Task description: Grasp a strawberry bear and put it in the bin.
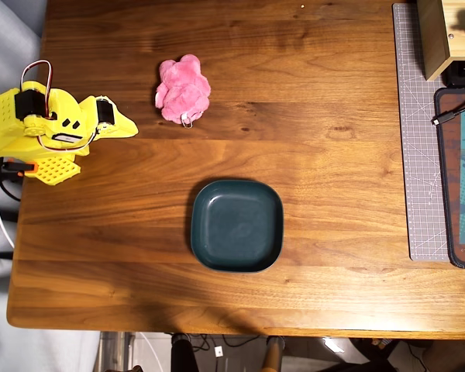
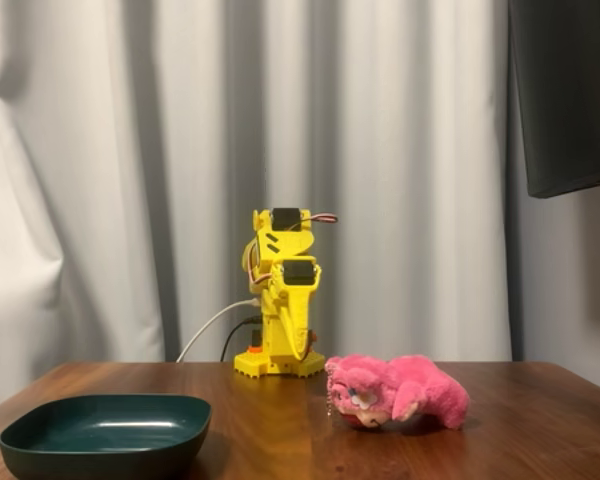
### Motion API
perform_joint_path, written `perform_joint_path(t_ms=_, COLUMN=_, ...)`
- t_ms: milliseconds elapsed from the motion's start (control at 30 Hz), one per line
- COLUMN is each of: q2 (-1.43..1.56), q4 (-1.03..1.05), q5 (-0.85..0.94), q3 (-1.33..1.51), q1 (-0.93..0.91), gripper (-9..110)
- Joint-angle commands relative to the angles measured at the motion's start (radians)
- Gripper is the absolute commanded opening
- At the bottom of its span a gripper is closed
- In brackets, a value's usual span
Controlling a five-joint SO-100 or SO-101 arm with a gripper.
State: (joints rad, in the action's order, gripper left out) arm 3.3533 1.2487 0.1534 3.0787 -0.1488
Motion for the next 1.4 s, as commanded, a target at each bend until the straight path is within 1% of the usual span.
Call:
perform_joint_path(t_ms=0, q2=0.029, q4=0.008, q5=0.005, q3=-0.020, q1=-0.014, gripper=0)
perform_joint_path(t_ms=100, q2=0.029, q4=0.008, q5=-0.006, q3=-0.020, q1=-0.015, gripper=0)
perform_joint_path(t_ms=200, q2=0.029, q4=0.003, q5=0.003, q3=-0.020, q1=0.028, gripper=0)
perform_joint_path(t_ms=233, q2=0.029, q4=0.005, q5=0.006, q3=-0.020, q1=0.048, gripper=1)
perform_joint_path(t_ms=267, q2=0.029, q4=0.005, q5=0.023, q3=-0.020, q1=0.052, gripper=5)
perform_joint_path(t_ms=300, q2=0.029, q4=0.000, q5=0.038, q3=-0.020, q1=0.052, gripper=5)
perform_joint_path(t_ms=367, q2=0.029, q4=-0.012, q5=0.055, q3=-0.026, q1=0.046, gripper=1)
perform_joint_path(t_ms=433, q2=0.011, q4=-0.018, q5=0.092, q3=-0.080, q1=0.064, gripper=0)
perform_joint_path(t_ms=500, q2=-0.095, q4=-0.048, q5=0.098, q3=-0.173, q1=0.077, gripper=0)
perform_joint_path(t_ms=633, q2=-0.558, q4=-0.063, q5=0.084, q3=-0.509, q1=0.086, gripper=1)
perform_joint_path(t_ms=667, q2=-0.670, q4=-0.048, q5=0.083, q3=-0.603, q1=0.094, gripper=3)
perform_joint_path(t_ms=733, q2=-0.876, q4=0.003, q5=0.067, q3=-0.764, q1=0.084, gripper=15)
perform_joint_path(t_ms=800, q2=-1.060, q4=0.057, q5=0.037, q3=-0.891, q1=0.061, gripper=21)
perform_joint_path(t_ms=867, q2=-1.209, q4=0.074, q5=0.011, q3=-0.973, q1=0.052, gripper=29)
perform_joint_path(t_ms=967, q2=-1.328, q4=0.031, q5=-0.014, q3=-1.019, q1=0.046, gripper=42)
perform_joint_path(t_ms=1167, q2=-1.353, q4=0.040, q5=-0.081, q3=-1.060, q1=-0.074, gripper=43)
perform_joint_path(t_ms=1367, q2=-1.356, q4=0.057, q5=-0.133, q3=-1.104, q1=-0.150, gripper=41)
